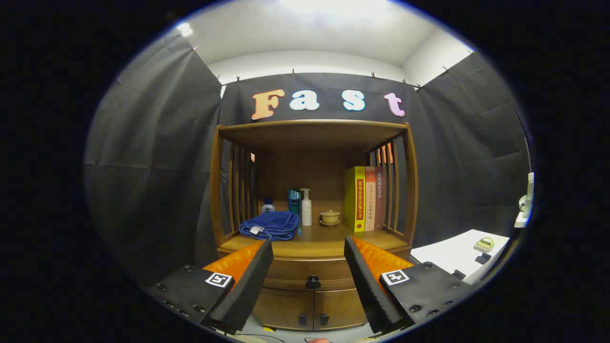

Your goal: Pull open the drawer, take out the items inside it, and place them on the countertop above the cabinet.

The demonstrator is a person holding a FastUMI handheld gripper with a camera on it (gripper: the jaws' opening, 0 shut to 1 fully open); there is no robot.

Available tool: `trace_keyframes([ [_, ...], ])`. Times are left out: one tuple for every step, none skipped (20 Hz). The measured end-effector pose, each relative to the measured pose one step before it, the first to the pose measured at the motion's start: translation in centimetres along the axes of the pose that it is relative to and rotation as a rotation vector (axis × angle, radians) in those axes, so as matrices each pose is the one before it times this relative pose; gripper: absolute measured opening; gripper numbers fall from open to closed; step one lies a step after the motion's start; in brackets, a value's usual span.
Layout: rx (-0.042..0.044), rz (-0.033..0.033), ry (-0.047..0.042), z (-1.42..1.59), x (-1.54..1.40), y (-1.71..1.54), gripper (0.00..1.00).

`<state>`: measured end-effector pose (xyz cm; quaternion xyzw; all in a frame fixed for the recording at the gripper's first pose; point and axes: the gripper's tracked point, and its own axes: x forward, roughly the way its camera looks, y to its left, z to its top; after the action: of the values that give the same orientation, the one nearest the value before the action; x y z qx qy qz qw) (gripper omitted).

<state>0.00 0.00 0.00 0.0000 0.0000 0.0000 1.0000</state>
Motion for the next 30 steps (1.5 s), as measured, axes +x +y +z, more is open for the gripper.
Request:
trace_keyframes([
  [0.00275,-0.00931,0.00008,-0.035,0.112,-0.302,0.98],
  [0.00658,-0.0046,0.00003,-0.133,0.067,-0.224,0.98],
  [0.00623,0.00121,-0.00113,-0.002,0.002,-0.055,0.98],
  [0.00448,-0.00214,-0.00012,0.034,0.011,-0.187,0.98],
  [0.0007,-0.00594,-0.00292,0.055,-0.011,-0.244,0.98],
  [-0.00262,-0.00335,-0.00417,0.053,0.038,-0.159,0.98],
  [-0.00224,-0.00242,-0.00227,0.047,-0.011,-0.082,0.98],
  [-0.00223,0.00104,0.00005,-0.109,0.009,0.011,0.98],
  [-0.00011,-0.00121,0.00117,-0.075,-0.065,0.01,0.98],
  [0.00263,-0.00039,-0.00073,-0.052,-0.004,-0.002,0.98],
  [0.00345,0.0017,-0.00017,-0.019,-0.018,0.071,0.98],
  [0.00298,0.00045,0.00155,-0.09,0.016,0.051,0.98],
  [0.0015,-0.00033,-0.00101,0.062,-0.062,-0.082,0.98],
  [-0.00006,-0.00099,-0.00422,0.092,-0.001,-0.067,0.98],
  [-0.00058,-0.00209,-0.00321,0.105,-0.031,0.006,0.98],
  [-0.00069,-0.00253,-0.0023,0.058,-0.052,-0.069,0.98],
  [-0.00001,-0.00116,-0.00239,0.026,-0.065,-0.014,0.98],
  [0.00064,0.00006,-0.0015,0.022,-0.083,0.067,0.98],
  [0.00059,-0.00033,-0.00013,0.033,0.011,-0.022,0.98],
  [0.00026,0.0002,-0.00101,-0.012,-0.012,0.004,0.98],
  [-0.0002,0.00006,-0.00173,0.081,-0.061,0.07,0.98],
  [-0.0003,-0.00112,-0.00226,0.065,0.054,0.003,0.98],
  [-0.00091,-0.00072,-0.00134,0.049,-0.066,0.027,0.98],
  [-0.00082,-0.00015,-0.00188,-0.027,-0.038,0.042,0.98],
  [-0.00055,-0.00112,0.0009,0.034,-0.008,-0.019,0.98],
  [0.00172,0.00023,-0.00097,-0.007,0.042,-0.054,0.98],
  [0.00474,0.00111,-0.00612,0.205,-0.123,0.035,0.98],
  [0.00494,0.00283,-0.00972,0.228,-0.011,0.061,0.98],
  [0.00256,0.00541,-0.00881,0.274,0.059,0.023,0.98],
  [-0.00202,0.01028,-0.00953,0.041,0.2,0.149,0.98],
])
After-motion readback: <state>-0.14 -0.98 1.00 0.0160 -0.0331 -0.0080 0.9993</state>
